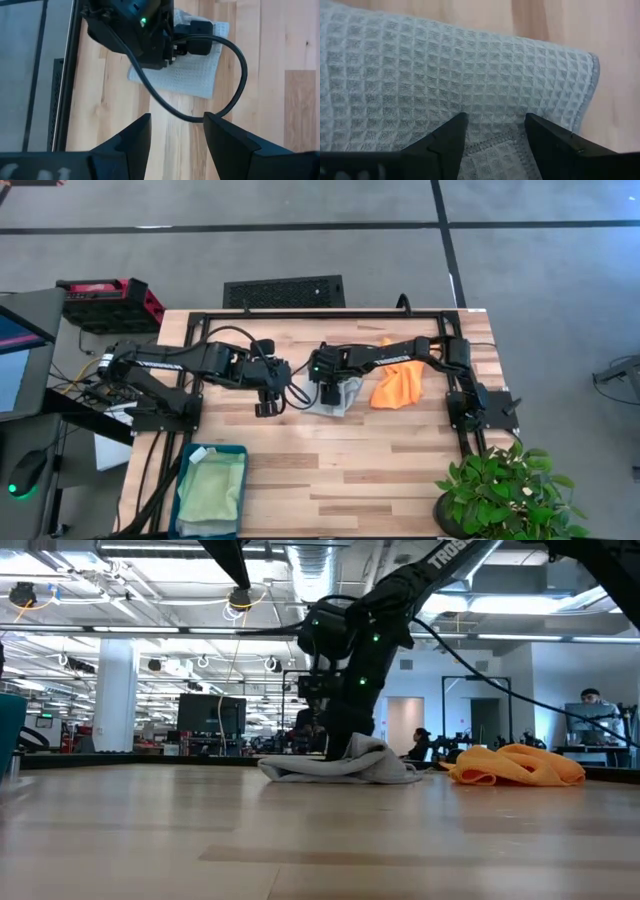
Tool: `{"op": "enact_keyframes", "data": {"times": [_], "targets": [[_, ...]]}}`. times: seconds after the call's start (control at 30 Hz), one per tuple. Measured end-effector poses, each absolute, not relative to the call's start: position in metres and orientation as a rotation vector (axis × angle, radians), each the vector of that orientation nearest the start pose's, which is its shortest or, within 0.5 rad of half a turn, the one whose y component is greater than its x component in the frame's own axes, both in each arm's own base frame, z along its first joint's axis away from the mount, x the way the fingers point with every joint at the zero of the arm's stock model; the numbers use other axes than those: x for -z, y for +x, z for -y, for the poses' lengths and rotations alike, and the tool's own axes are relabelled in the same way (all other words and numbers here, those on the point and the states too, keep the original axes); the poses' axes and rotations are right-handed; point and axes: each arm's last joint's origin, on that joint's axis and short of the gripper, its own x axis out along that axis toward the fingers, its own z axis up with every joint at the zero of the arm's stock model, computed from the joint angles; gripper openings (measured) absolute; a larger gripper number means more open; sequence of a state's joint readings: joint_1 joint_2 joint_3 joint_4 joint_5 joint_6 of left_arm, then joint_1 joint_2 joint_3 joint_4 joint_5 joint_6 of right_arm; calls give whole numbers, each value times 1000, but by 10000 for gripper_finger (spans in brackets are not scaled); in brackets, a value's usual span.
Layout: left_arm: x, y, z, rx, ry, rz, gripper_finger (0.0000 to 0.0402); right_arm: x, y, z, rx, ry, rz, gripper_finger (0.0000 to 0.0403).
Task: Fold microfiber towels
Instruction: Fold the gray microfiber towel
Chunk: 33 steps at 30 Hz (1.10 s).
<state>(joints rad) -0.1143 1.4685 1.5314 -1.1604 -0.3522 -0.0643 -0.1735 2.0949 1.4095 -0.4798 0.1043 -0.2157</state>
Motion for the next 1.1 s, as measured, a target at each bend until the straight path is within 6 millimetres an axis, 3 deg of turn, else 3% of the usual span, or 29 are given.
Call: {"op": "enact_keyframes", "data": {"times": [0.47,0.77,1.1], "targets": [[-357,276,22,-247,196,-1062,174,-166,387,71,190,-119,-1300,230],[-357,276,22,-243,192,-1063,174,-169,400,69,179,-155,-1171,230],[-357,276,22,-248,183,-1061,174,-161,397,82,193,-147,-1213,230]]}}
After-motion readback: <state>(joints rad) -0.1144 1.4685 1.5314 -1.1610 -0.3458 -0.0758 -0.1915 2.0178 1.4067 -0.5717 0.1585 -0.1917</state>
